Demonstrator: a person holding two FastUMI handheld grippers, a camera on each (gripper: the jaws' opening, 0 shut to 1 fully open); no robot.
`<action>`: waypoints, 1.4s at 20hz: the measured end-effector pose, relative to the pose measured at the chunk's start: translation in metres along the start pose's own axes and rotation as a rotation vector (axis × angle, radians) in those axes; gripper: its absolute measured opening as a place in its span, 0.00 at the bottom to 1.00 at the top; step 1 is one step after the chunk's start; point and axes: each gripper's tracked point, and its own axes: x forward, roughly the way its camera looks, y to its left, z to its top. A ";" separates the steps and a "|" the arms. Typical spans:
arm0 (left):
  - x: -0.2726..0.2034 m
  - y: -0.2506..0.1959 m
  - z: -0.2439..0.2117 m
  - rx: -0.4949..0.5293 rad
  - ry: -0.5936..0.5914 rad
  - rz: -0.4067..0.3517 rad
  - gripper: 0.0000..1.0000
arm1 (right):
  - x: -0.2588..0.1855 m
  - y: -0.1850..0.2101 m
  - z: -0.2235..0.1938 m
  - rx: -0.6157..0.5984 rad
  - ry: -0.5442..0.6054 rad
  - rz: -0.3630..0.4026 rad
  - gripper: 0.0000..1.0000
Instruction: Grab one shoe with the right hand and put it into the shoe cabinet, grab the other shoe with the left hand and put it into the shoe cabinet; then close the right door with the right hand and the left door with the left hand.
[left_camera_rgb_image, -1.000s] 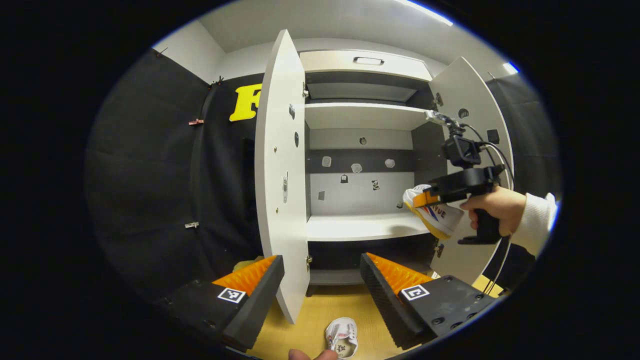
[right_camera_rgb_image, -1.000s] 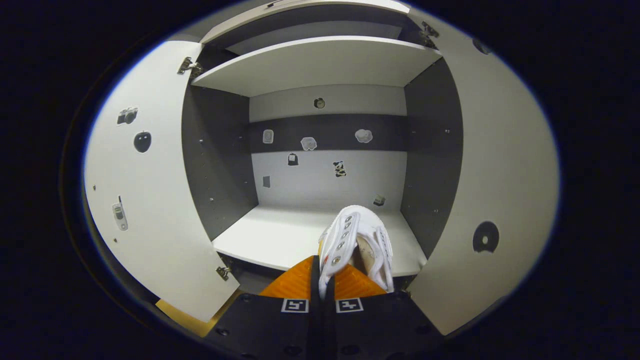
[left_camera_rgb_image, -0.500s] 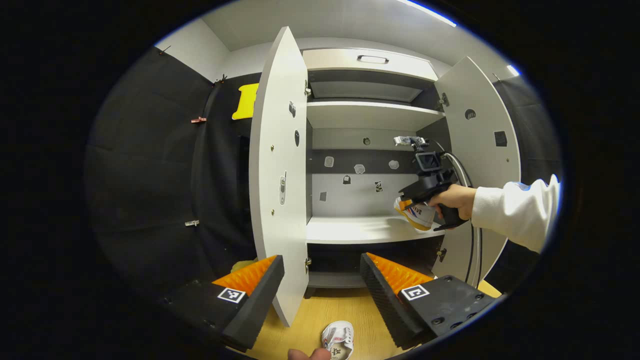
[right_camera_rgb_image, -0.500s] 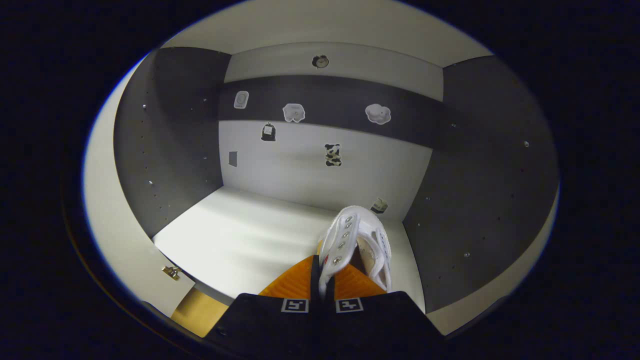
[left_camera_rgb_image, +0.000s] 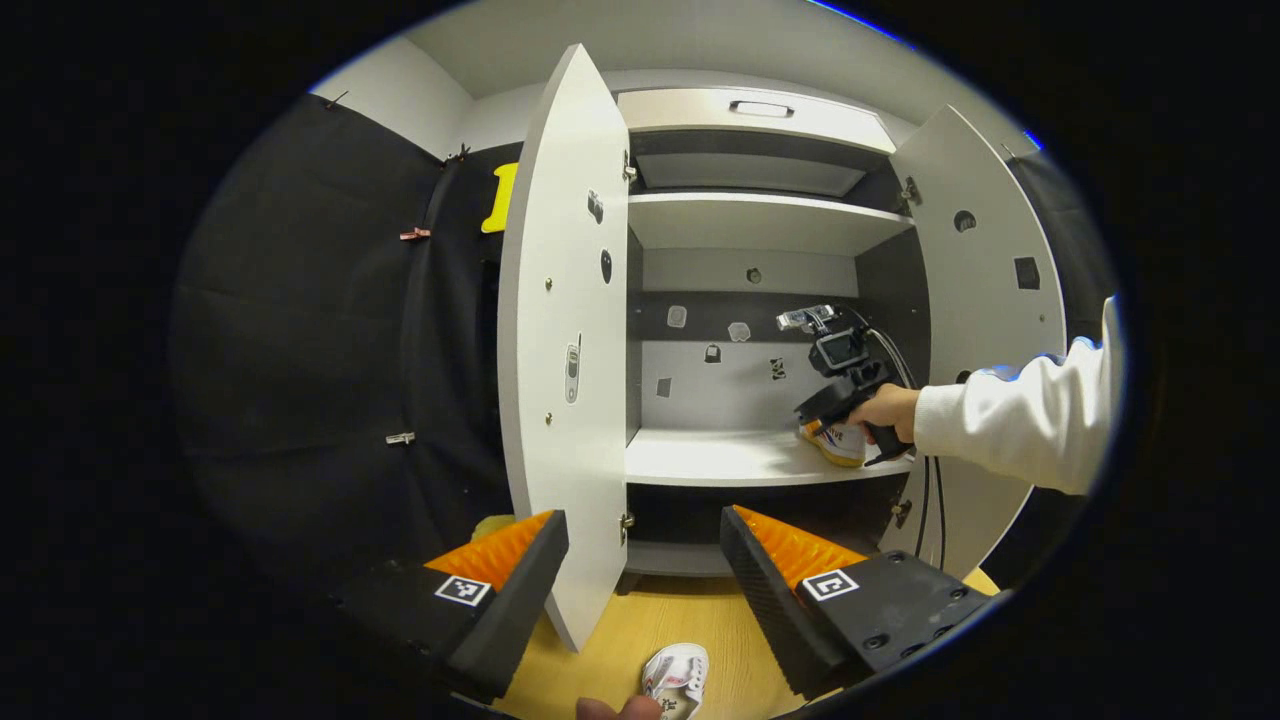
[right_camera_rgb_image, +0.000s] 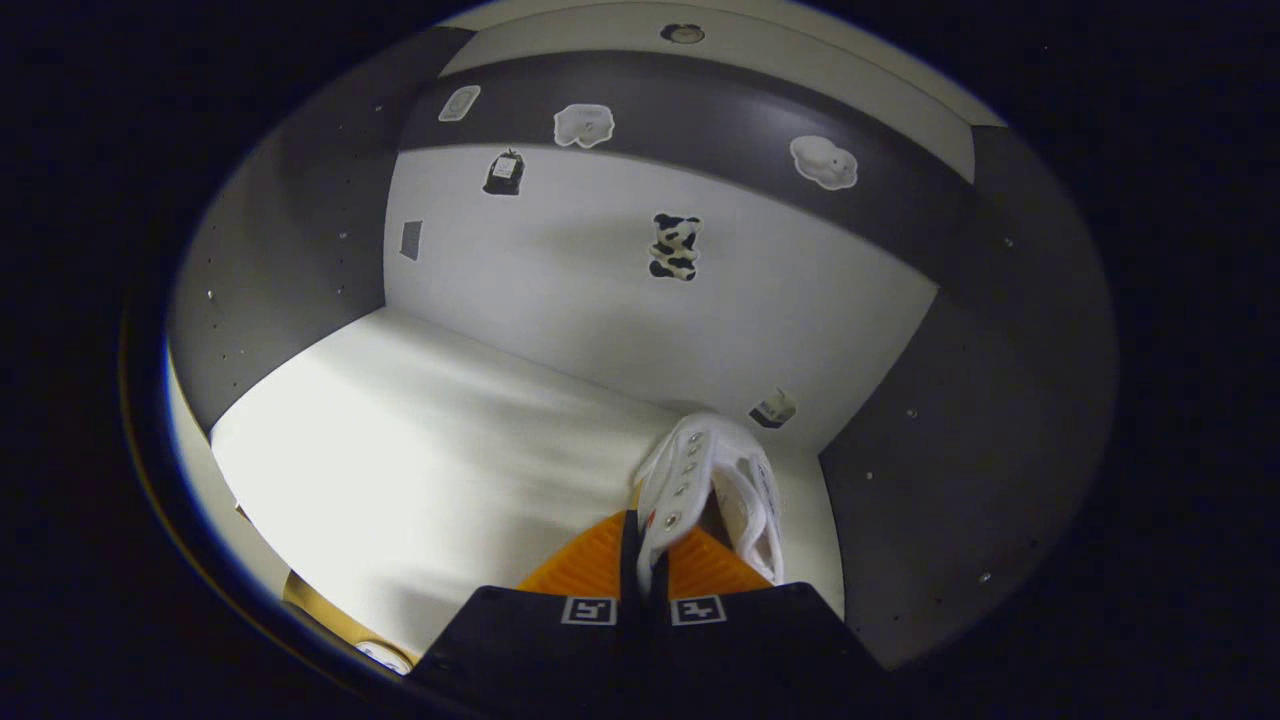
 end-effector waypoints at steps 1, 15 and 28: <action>0.000 0.002 0.000 -0.001 -0.003 0.006 0.96 | 0.003 -0.001 0.003 -0.002 -0.009 -0.013 0.05; -0.011 0.011 0.007 -0.022 -0.027 -0.045 0.97 | -0.065 0.012 0.033 0.115 -0.134 -0.008 0.96; -0.041 0.028 -0.044 -0.027 0.024 -0.074 0.98 | -0.319 0.033 0.022 0.271 -0.581 0.034 0.98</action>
